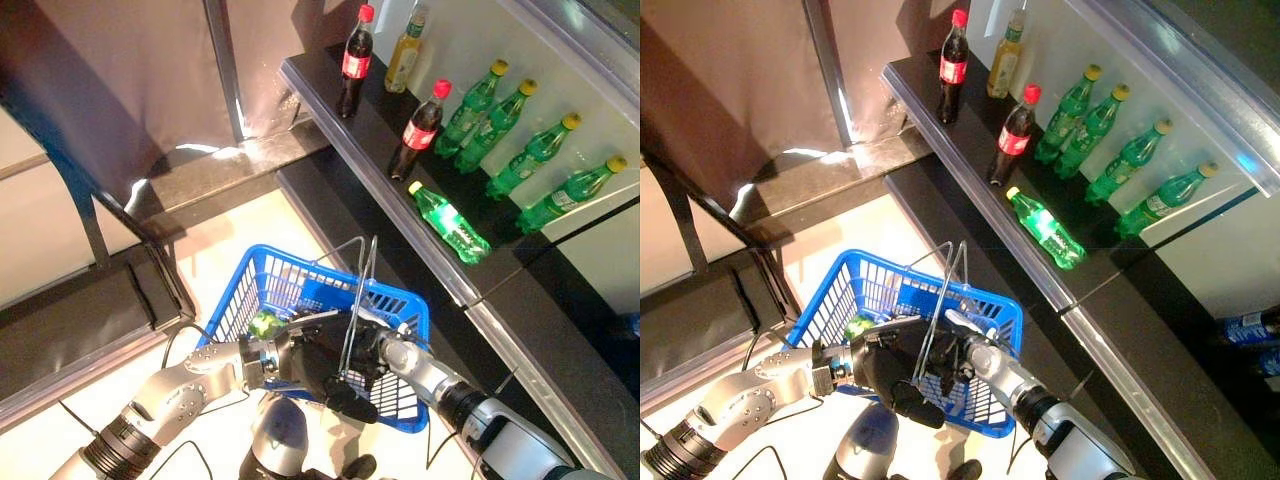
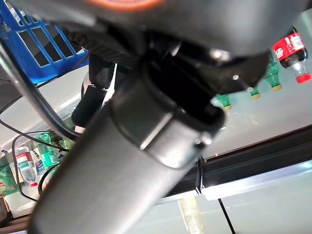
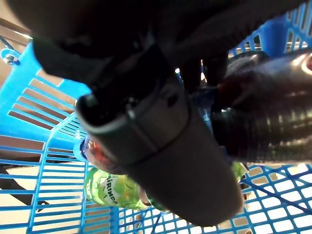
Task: Pick up the drink and place into the basket.
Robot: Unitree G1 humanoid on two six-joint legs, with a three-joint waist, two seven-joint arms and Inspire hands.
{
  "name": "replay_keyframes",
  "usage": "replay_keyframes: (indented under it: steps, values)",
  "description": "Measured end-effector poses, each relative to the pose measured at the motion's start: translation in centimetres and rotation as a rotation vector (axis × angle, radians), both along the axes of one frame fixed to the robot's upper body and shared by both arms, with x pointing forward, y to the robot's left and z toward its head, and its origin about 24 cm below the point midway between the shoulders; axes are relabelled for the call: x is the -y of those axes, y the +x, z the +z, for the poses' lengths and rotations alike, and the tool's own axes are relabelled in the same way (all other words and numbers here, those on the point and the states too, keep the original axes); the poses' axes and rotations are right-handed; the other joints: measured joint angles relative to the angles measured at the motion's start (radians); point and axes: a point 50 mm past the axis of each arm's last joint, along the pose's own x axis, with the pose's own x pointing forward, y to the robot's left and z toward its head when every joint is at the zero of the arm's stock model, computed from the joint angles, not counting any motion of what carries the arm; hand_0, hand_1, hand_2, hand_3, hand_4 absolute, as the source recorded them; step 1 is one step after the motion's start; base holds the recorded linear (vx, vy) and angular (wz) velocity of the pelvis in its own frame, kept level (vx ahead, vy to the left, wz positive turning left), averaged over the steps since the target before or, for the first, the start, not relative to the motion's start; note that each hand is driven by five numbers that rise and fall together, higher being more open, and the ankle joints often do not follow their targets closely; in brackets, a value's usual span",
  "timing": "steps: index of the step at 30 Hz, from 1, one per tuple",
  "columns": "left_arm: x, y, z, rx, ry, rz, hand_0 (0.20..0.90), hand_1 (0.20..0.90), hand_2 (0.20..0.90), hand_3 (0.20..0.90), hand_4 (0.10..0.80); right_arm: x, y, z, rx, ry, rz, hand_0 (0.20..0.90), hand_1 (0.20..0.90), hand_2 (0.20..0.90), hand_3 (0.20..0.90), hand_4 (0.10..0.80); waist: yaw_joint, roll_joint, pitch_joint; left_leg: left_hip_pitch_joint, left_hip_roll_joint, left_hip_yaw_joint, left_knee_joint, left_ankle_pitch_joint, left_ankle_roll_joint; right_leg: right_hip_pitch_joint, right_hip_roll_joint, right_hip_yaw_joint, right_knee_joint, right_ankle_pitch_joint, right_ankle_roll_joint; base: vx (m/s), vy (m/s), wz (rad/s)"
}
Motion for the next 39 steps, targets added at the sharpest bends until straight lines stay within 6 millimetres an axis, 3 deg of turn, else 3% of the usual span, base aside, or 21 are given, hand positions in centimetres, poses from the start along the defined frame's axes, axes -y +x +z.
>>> replay_keyframes:
  steps: [11, 17, 21, 27, 34, 39]
  values:
    - [-0.1, 0.3, -0.1, -0.001, 0.022, 0.055, 0.300, 0.300, 0.300, 0.200, 0.100, -0.2, -0.8, 0.1, 0.016, 0.075, -0.035, 0.900, 0.900, 0.900, 0.900, 0.800, -0.019, 0.000, 0.000, 0.002, 0.004, 0.014, 0.000, 0.000, 0.000, -0.008, -0.001, 0.013, 0.003, 0.000, 0.000, -0.004, 0.003, -0.02]
    - [-0.9, 0.2, -0.7, -0.005, 0.053, 0.160, 0.300, 0.300, 0.300, 0.200, 0.100, -0.3, -1.1, 2.5, 0.111, 0.211, -0.074, 0.900, 0.900, 0.900, 0.900, 0.800, -0.059, 0.000, 0.000, 0.004, 0.014, 0.052, -0.001, -0.001, 0.001, -0.036, -0.008, 0.057, 0.014, 0.002, -0.002, -0.024, 0.013, -0.18]
    - [-2.0, 0.0, -1.3, -0.025, 0.068, 0.263, 0.300, 0.300, 0.300, 0.200, 0.100, 0.6, -1.5, 4.0, 0.181, 0.259, -0.093, 0.900, 0.900, 0.900, 0.900, 0.800, -0.089, 0.000, 0.000, 0.011, 0.019, 0.079, -0.003, -0.002, 0.003, -0.053, -0.012, 0.083, 0.021, 0.006, -0.005, -0.021, 0.015, -0.24]
    - [-2.3, 0.0, -1.4, -0.024, 0.046, 0.319, 0.300, 0.300, 0.300, 0.200, 0.100, 2.0, -1.5, 4.7, 0.226, 0.268, -0.148, 0.900, 0.900, 0.900, 0.900, 0.800, -0.124, 0.000, 0.000, 0.025, 0.024, 0.101, -0.006, -0.003, 0.004, -0.056, -0.014, 0.106, 0.026, 0.006, -0.005, 0.000, 0.012, -0.10]
    - [-2.2, 0.4, -1.1, -0.007, 0.011, 0.357, 0.300, 0.300, 0.300, 0.200, 0.100, 2.1, -1.7, 5.8, 0.275, 0.306, -0.160, 0.900, 0.900, 0.900, 0.900, 0.800, -0.140, 0.005, -0.002, 0.036, 0.028, 0.117, -0.013, -0.004, 0.005, -0.057, -0.015, 0.112, 0.026, 0.008, -0.007, 0.006, 0.018, -0.07]
    - [-3.2, 0.4, -1.2, -0.002, -0.001, 0.459, 0.300, 0.300, 0.300, 0.200, 0.100, 2.1, -2.0, 6.7, 0.308, 0.320, -0.140, 0.900, 0.900, 0.900, 0.900, 0.800, -0.143, 0.008, -0.002, 0.038, 0.031, 0.125, -0.021, -0.004, 0.006, -0.064, -0.016, 0.112, 0.026, 0.012, -0.008, -0.001, 0.008, -0.03]
